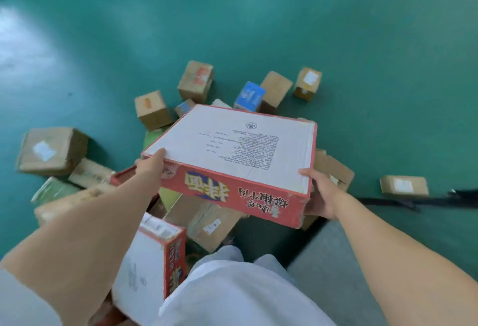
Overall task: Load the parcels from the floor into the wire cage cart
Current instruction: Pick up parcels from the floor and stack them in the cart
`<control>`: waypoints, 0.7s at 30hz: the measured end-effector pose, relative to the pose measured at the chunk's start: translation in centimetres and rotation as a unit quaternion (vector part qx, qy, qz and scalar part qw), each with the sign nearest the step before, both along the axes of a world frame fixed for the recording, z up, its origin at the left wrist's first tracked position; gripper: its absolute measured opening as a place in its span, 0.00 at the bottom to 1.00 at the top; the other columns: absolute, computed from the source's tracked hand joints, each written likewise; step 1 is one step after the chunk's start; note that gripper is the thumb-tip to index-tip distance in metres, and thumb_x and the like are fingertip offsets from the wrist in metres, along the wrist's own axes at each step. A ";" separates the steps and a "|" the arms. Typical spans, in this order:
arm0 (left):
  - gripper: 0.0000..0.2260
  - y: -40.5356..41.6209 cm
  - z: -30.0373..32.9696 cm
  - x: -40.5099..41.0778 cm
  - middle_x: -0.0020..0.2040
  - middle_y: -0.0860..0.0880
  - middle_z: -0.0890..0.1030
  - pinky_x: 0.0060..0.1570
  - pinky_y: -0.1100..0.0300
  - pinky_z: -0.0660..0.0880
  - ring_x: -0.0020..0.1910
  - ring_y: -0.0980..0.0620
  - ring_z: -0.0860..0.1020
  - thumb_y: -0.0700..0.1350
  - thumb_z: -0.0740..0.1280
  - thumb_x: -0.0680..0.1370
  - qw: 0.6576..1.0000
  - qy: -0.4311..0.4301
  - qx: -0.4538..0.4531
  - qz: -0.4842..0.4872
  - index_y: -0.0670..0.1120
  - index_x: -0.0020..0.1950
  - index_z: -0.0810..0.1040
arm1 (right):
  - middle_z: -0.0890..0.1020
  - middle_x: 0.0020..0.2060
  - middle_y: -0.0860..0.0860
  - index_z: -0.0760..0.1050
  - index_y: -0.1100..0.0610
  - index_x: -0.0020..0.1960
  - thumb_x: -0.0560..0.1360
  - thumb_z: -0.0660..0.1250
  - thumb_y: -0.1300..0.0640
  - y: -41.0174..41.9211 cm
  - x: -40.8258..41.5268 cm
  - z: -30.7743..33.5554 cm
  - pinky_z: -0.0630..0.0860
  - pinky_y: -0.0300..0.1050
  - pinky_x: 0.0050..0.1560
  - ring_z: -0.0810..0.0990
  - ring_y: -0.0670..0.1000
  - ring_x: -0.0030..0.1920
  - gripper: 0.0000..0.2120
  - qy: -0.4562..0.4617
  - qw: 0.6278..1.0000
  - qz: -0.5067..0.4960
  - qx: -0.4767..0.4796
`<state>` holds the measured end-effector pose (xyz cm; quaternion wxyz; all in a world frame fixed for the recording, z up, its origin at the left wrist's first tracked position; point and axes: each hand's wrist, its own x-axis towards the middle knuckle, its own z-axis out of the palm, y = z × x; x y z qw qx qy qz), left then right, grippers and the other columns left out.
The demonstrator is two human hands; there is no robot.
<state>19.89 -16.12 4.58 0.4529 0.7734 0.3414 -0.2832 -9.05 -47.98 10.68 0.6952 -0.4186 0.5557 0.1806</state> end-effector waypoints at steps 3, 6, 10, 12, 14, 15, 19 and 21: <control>0.23 -6.9 1.1 -1.4 0.49 0.43 0.79 0.41 0.54 0.77 0.45 0.45 0.80 0.57 0.72 0.77 0.994 -0.012 0.002 -0.109 0.44 0.62 0.68 | 0.86 0.56 0.60 0.76 0.54 0.65 0.72 0.68 0.35 -1.3 -6.9 -0.5 0.77 0.58 0.62 0.83 0.61 0.58 0.29 0.020 0.994 -0.101 0.033; 0.31 -11.4 2.0 -3.6 0.62 0.41 0.79 0.57 0.47 0.79 0.54 0.42 0.81 0.59 0.73 0.75 0.985 -0.002 0.026 -0.169 0.43 0.70 0.69 | 0.87 0.52 0.59 0.79 0.55 0.58 0.71 0.67 0.32 -0.6 -11.8 -1.0 0.77 0.52 0.55 0.84 0.58 0.52 0.29 0.053 0.981 -0.182 0.051; 0.41 -18.6 2.7 -9.2 0.72 0.40 0.73 0.65 0.46 0.71 0.69 0.37 0.73 0.59 0.72 0.76 0.948 -0.032 0.066 -0.310 0.42 0.81 0.60 | 0.85 0.55 0.58 0.79 0.52 0.57 0.63 0.70 0.29 0.7 -21.4 -2.1 0.74 0.59 0.64 0.84 0.60 0.56 0.34 0.101 0.950 -0.289 0.060; 0.38 -21.5 3.1 -12.9 0.70 0.40 0.74 0.62 0.47 0.72 0.68 0.37 0.74 0.59 0.71 0.76 0.923 -0.037 0.062 -0.378 0.42 0.78 0.62 | 0.85 0.55 0.59 0.79 0.54 0.58 0.63 0.70 0.30 2.1 -26.6 -2.8 0.76 0.64 0.61 0.84 0.62 0.55 0.34 0.110 0.934 -0.334 0.068; 0.36 -24.0 2.7 -16.6 0.68 0.41 0.76 0.61 0.47 0.74 0.64 0.37 0.76 0.61 0.71 0.73 0.901 -0.031 0.055 -0.429 0.44 0.75 0.67 | 0.86 0.52 0.59 0.79 0.55 0.56 0.64 0.70 0.31 3.9 -31.3 -2.5 0.76 0.66 0.59 0.84 0.63 0.54 0.32 0.117 0.916 -0.376 0.077; 0.35 -25.2 2.1 -18.7 0.66 0.41 0.76 0.61 0.46 0.75 0.62 0.37 0.77 0.61 0.71 0.72 0.887 -0.024 0.057 -0.458 0.45 0.73 0.69 | 0.85 0.50 0.58 0.79 0.56 0.55 0.66 0.70 0.31 4.9 -33.9 -2.3 0.76 0.66 0.59 0.84 0.62 0.53 0.31 0.120 0.905 -0.399 0.083; 0.31 -28.8 2.4 -29.0 0.65 0.41 0.77 0.59 0.47 0.76 0.60 0.39 0.78 0.59 0.71 0.76 0.832 -0.007 0.046 -0.552 0.46 0.73 0.69 | 0.84 0.48 0.58 0.77 0.58 0.51 0.72 0.67 0.34 9.2 -43.2 -1.4 0.75 0.62 0.58 0.82 0.62 0.52 0.27 0.116 0.863 -0.482 0.103; 0.29 -30.2 2.4 -34.6 0.61 0.42 0.79 0.54 0.50 0.77 0.56 0.41 0.80 0.58 0.71 0.76 0.805 0.006 0.031 -0.593 0.45 0.72 0.70 | 0.83 0.47 0.59 0.77 0.60 0.52 0.75 0.66 0.36 11.6 -48.1 -0.9 0.74 0.66 0.58 0.81 0.63 0.52 0.26 0.117 0.844 -0.512 0.108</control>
